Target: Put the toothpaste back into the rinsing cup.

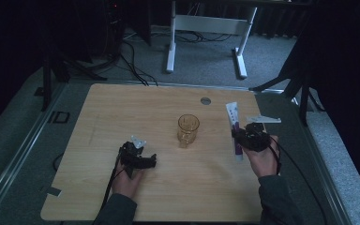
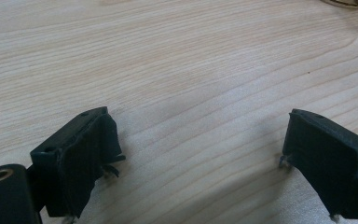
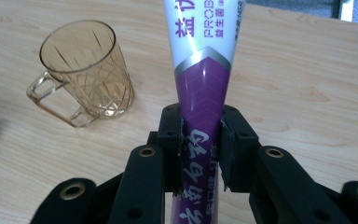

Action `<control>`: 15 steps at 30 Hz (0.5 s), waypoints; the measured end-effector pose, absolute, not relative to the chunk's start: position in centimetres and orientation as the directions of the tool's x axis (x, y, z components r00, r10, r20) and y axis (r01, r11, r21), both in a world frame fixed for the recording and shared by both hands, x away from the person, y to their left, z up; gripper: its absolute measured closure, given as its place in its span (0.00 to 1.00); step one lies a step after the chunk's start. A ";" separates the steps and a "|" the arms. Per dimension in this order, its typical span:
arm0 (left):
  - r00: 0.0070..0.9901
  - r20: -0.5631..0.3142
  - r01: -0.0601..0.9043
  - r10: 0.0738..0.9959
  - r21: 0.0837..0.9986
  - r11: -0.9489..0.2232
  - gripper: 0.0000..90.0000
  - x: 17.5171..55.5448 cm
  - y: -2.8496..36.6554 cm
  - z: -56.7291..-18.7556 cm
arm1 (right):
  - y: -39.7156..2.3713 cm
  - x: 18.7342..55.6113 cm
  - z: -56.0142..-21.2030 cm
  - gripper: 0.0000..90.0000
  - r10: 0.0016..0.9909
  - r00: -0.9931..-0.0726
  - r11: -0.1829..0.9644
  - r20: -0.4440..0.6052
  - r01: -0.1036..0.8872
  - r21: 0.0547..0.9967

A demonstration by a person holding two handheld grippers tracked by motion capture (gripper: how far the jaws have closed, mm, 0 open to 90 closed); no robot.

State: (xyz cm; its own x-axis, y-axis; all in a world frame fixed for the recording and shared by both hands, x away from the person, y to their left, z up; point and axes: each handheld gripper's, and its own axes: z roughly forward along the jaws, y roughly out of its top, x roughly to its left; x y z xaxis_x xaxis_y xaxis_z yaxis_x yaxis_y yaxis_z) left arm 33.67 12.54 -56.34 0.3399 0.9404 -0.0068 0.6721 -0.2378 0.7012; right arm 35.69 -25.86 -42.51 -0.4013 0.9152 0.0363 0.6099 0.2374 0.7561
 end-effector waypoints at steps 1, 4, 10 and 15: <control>0.340 -0.007 0.672 0.940 0.701 -0.238 0.09 33.7 12.5 -56.3 | -25.8 35.7 -42.5 0.81 0.916 -0.400 0.235 0.038 0.608 0.758; 0.340 -0.007 0.673 0.940 0.701 -0.238 0.09 33.7 12.5 -56.3 | -25.7 35.8 -42.3 0.81 0.917 -0.396 0.225 0.041 0.601 0.767; 0.340 -0.008 0.674 0.940 0.700 -0.238 0.09 33.7 12.5 -56.3 | -25.3 36.2 -42.2 0.81 0.913 -0.405 0.227 0.043 0.592 0.773; 0.340 -0.008 0.673 0.940 0.700 -0.237 0.09 33.7 12.5 -56.3 | -24.9 36.5 -42.2 0.81 0.913 -0.406 0.220 0.046 0.583 0.782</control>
State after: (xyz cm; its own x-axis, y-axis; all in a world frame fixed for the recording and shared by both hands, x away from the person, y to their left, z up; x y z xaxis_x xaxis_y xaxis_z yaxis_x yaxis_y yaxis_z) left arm 33.66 12.53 -56.34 0.3399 0.9404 -0.0082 0.6732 -0.2372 0.7004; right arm 36.46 -24.95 -42.22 -0.4061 0.9127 0.0465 0.5830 0.2195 0.7823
